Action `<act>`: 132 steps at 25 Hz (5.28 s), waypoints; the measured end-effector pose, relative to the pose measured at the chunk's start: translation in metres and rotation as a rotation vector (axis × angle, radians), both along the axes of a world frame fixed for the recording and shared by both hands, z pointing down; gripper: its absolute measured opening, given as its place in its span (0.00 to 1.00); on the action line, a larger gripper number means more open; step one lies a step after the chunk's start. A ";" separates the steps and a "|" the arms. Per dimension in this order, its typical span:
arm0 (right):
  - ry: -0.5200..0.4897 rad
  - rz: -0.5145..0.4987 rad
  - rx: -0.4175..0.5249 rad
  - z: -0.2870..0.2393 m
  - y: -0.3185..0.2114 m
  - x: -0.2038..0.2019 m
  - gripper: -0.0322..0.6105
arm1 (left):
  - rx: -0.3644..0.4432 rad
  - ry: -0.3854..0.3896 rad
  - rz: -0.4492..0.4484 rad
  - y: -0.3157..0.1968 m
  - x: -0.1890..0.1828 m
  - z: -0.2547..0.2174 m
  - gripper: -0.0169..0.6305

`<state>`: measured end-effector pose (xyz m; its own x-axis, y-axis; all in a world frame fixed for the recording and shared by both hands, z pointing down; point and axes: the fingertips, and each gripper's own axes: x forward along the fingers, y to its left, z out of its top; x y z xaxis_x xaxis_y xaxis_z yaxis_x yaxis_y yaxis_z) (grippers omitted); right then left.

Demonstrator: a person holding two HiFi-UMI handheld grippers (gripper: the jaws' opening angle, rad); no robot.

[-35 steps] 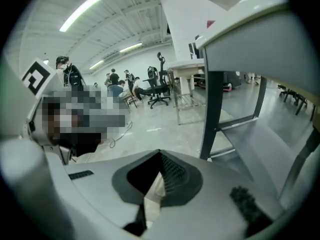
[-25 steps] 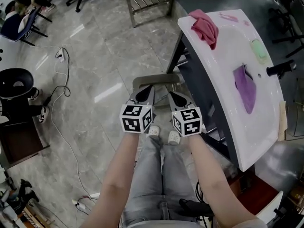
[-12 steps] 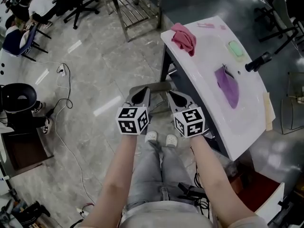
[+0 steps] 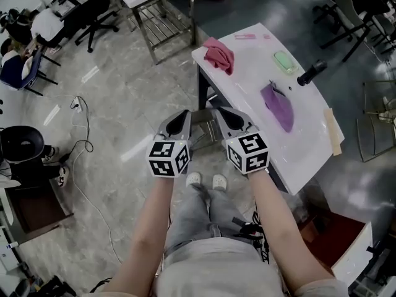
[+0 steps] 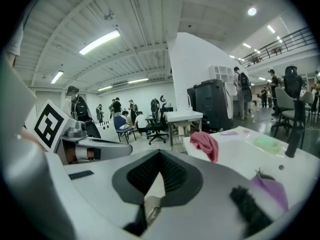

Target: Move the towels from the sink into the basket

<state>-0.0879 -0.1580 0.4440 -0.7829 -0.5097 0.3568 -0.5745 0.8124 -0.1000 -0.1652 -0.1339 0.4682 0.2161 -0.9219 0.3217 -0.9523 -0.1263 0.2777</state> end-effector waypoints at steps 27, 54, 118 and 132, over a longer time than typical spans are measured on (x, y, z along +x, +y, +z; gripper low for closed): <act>-0.131 0.176 0.211 -0.152 0.009 0.058 0.08 | 0.272 -0.039 0.209 -0.025 0.082 -0.157 0.03; -0.056 0.561 0.078 -0.093 -0.051 0.155 0.19 | 0.209 0.013 0.570 -0.101 0.176 -0.129 0.03; 0.521 0.589 -0.585 0.238 -0.181 0.302 0.22 | -0.161 -0.107 0.627 -0.234 0.281 0.021 0.04; 0.391 0.610 -0.577 0.203 -0.177 0.291 0.14 | -0.131 -0.104 0.643 -0.223 0.280 0.009 0.04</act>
<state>0.2027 -0.3351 0.6465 -0.2074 -0.4553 0.8659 -0.9646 0.2427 -0.1035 0.1148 -0.3567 0.4771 0.6715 -0.5716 0.4716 -0.7214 -0.6496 0.2398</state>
